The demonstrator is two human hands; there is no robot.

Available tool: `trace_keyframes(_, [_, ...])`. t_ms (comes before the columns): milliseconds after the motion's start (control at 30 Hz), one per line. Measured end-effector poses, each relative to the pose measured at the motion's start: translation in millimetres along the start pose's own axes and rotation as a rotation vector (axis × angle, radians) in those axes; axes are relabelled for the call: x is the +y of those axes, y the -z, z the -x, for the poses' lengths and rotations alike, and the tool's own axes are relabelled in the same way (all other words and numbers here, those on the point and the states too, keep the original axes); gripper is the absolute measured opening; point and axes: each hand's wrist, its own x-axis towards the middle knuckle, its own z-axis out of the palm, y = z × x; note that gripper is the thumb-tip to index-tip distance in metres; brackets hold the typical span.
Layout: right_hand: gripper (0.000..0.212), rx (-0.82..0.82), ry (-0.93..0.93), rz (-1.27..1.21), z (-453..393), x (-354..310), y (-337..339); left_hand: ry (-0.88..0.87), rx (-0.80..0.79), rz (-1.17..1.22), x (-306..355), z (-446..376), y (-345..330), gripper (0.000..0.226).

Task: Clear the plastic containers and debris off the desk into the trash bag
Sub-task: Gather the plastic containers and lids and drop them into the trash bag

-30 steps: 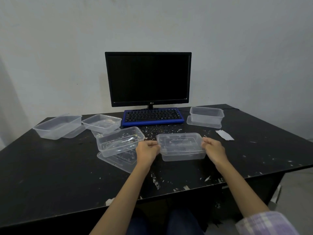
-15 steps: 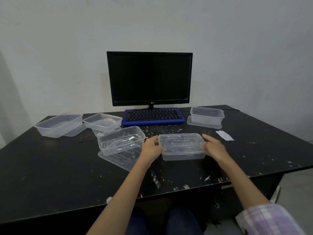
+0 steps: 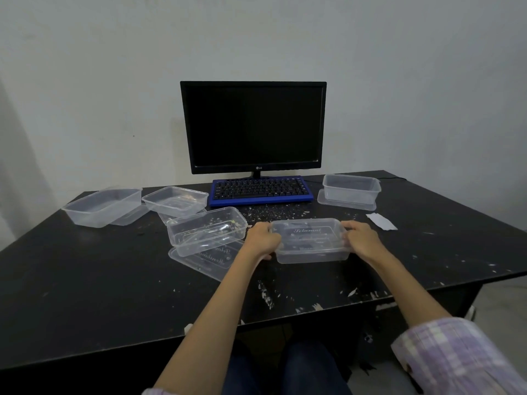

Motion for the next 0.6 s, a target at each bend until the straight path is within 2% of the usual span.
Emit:
trace_keyframes(200, [0.036,-0.031,0.030,0.184,-2.7,-8.1,3.5,-0.019,-0.013,-0.039,0.4,-4.1,2.3,0.015])
trace_keyframes(367, [0.050,-0.102,0.063,0.273,-6.0,-12.8,4.6,-0.033,-0.145,-0.012,1.7,-6.0,5.4,0.035])
trace_keyframes(433, [0.052,-0.102,0.074,0.280,-6.6,-11.4,4.5,-0.044,-0.146,-0.019,0.6,-7.7,5.5,0.043])
trace_keyframes(500, [0.049,-0.100,0.087,0.284,-8.7,-10.1,5.0,-0.041,-0.145,-0.049,-1.4,-10.8,5.0,0.041])
trace_keyframes(600, [0.043,-0.085,0.110,0.276,-11.1,-8.9,4.8,-0.043,-0.087,-0.109,-3.7,-13.9,1.9,0.052])
